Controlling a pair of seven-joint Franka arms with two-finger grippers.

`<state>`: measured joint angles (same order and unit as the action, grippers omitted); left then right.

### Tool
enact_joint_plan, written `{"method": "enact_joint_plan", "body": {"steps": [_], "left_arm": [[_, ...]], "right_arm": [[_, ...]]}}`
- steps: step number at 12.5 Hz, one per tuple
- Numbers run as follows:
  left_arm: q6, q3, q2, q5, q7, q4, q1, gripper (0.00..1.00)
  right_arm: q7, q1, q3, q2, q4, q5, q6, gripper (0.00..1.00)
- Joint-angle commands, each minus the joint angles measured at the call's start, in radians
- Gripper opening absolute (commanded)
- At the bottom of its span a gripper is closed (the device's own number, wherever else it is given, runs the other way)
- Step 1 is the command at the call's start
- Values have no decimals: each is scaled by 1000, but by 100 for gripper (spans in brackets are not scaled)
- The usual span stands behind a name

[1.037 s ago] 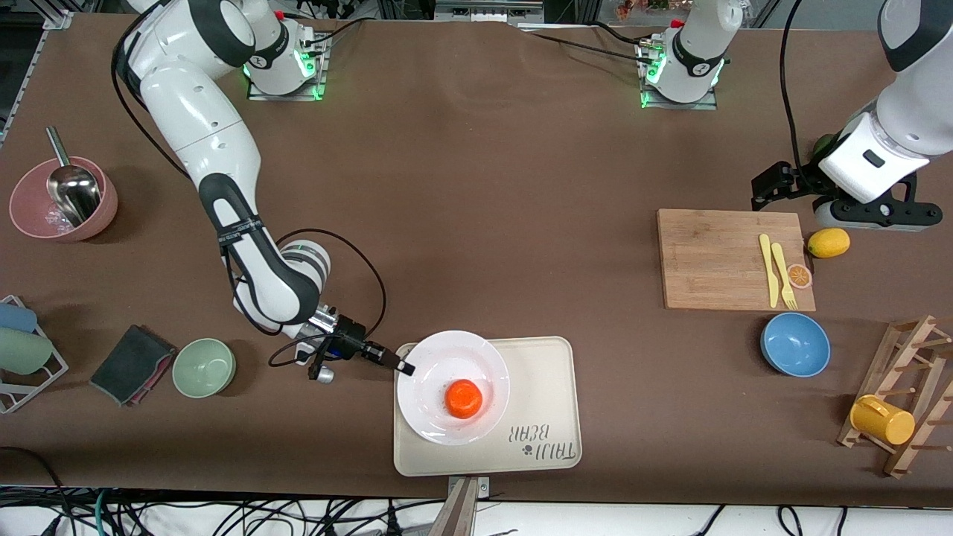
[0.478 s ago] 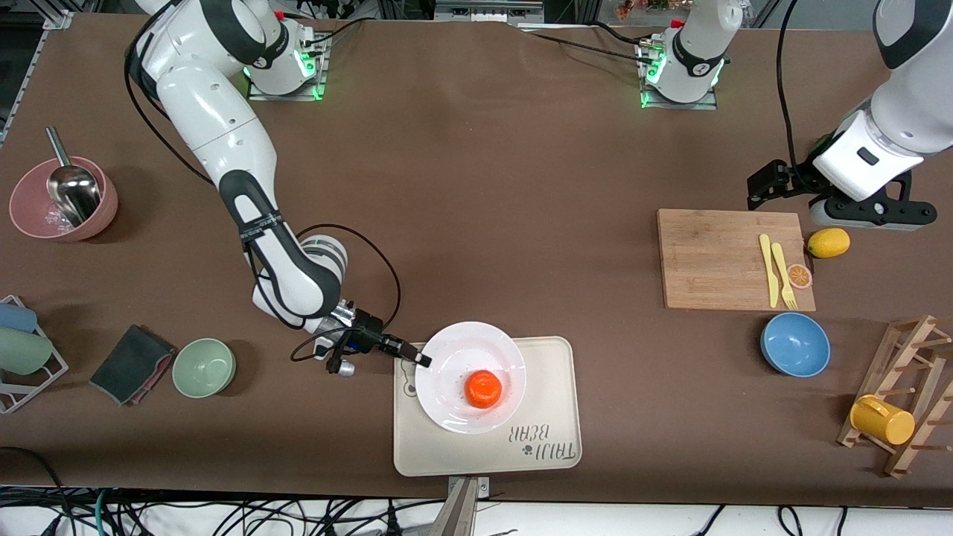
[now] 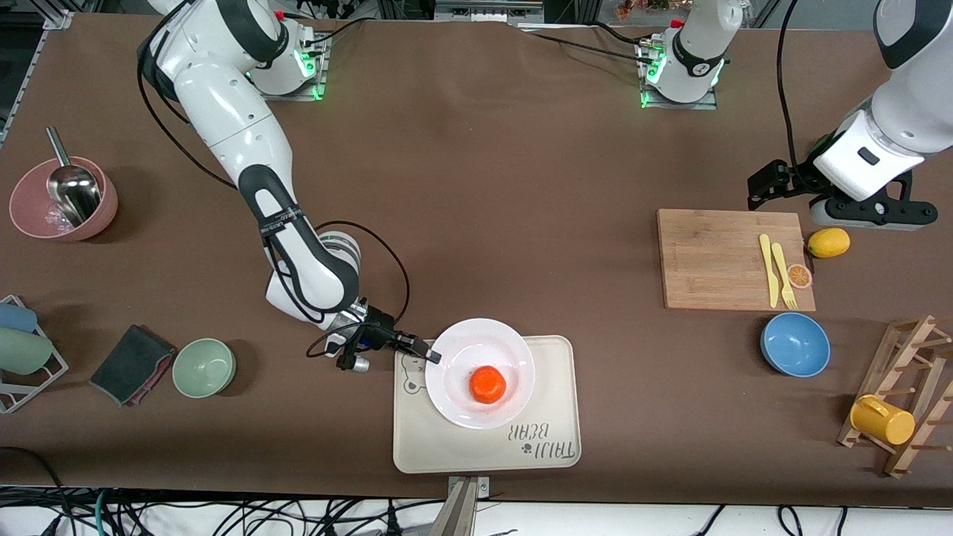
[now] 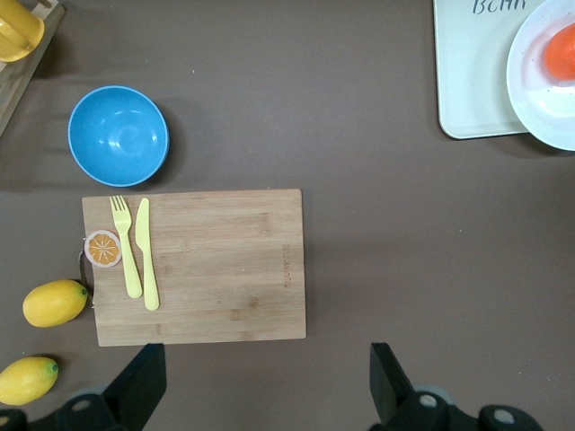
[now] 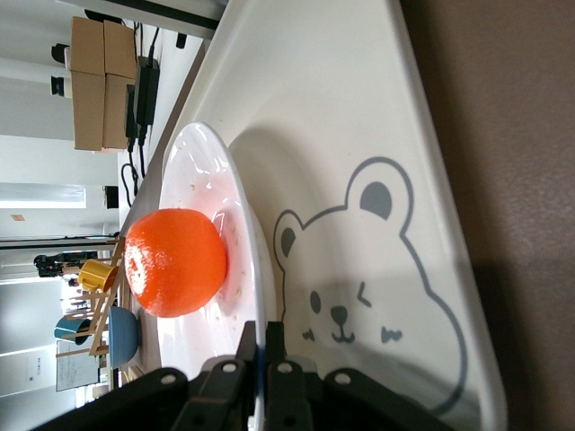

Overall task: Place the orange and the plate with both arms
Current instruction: 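Slide the plate with the right gripper onto the bear placemat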

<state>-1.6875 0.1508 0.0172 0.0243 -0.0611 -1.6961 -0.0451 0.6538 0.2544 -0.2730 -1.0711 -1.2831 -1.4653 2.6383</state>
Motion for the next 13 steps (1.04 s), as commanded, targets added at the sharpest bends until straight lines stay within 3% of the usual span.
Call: {"method": "enact_joint_plan", "body": {"steps": [1,13], "left_arm": [[17,1,-6,11,9,12,-4,100],[17,1,-6,9,10,13,-4,100]], "right_arm": [[-11,25,12,-21,27,2,14,0],[-37,49,12,-17,74,2,17,0]]}}
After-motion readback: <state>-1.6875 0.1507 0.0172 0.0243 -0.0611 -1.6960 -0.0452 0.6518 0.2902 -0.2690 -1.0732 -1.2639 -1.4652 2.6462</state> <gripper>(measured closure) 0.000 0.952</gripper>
